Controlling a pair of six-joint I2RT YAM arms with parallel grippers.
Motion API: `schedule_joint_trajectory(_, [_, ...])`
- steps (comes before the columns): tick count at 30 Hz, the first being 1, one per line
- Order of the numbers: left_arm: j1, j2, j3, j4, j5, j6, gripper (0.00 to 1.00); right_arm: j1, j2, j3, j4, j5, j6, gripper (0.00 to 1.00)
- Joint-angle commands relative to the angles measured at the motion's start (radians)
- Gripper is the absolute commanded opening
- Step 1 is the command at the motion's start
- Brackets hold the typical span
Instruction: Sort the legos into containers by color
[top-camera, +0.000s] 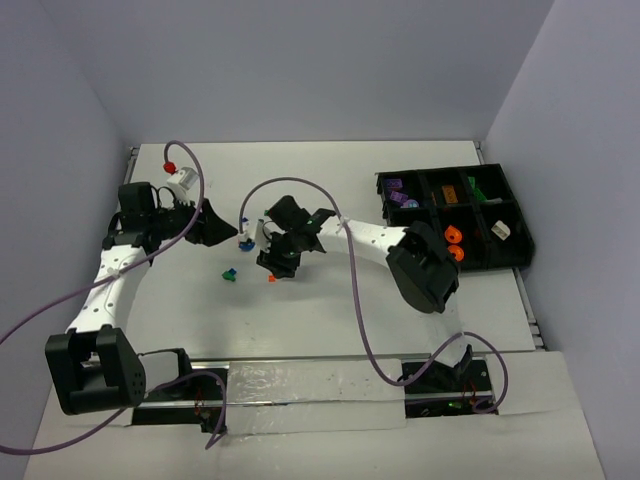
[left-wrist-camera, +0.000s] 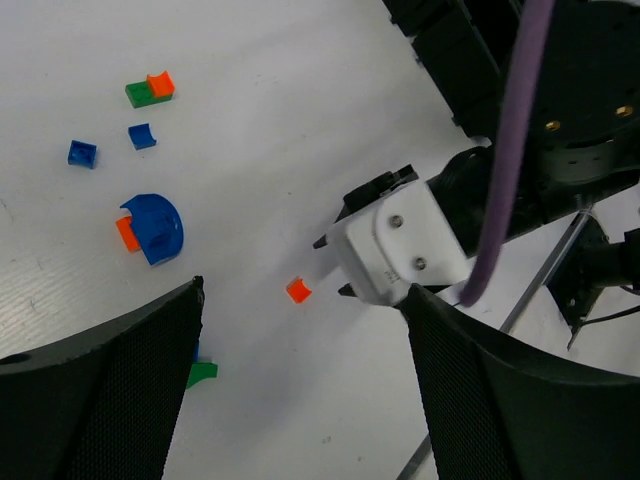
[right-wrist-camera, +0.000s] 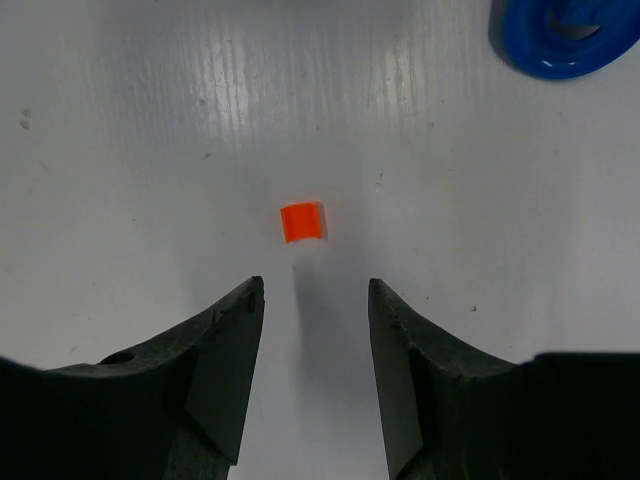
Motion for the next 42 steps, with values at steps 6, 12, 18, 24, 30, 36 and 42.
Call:
schedule_joint_trajectory(6, [0.013,-0.032,0.038,0.018,0.017,-0.028,0.88,0.047,0.052,0.036,0.028,0.042,-0.094,0.52])
schedule_joint_trajectory(12, [0.021,-0.022,0.039,0.045,0.022,-0.053,0.88,0.075,0.060,0.011,0.060,0.045,-0.118,0.52])
schedule_joint_trajectory(18, [0.023,-0.019,0.046,0.055,0.020,-0.062,0.89,0.086,0.099,0.045,0.062,0.039,-0.114,0.52])
schedule_joint_trajectory(24, [0.023,-0.017,0.050,0.041,0.010,-0.046,0.89,0.087,0.139,0.069,0.061,0.041,-0.114,0.49])
schedule_joint_trajectory(30, [0.023,-0.014,0.050,0.031,0.006,-0.027,0.89,0.087,0.151,0.062,0.058,0.046,-0.119,0.36])
schedule_joint_trajectory(36, [0.023,-0.006,0.055,0.032,0.004,-0.020,0.89,0.086,0.146,0.032,0.070,0.071,-0.123,0.27])
schedule_joint_trajectory(42, [0.023,0.004,0.062,0.045,0.006,-0.021,0.89,0.085,0.094,-0.024,0.105,0.101,-0.117,0.10])
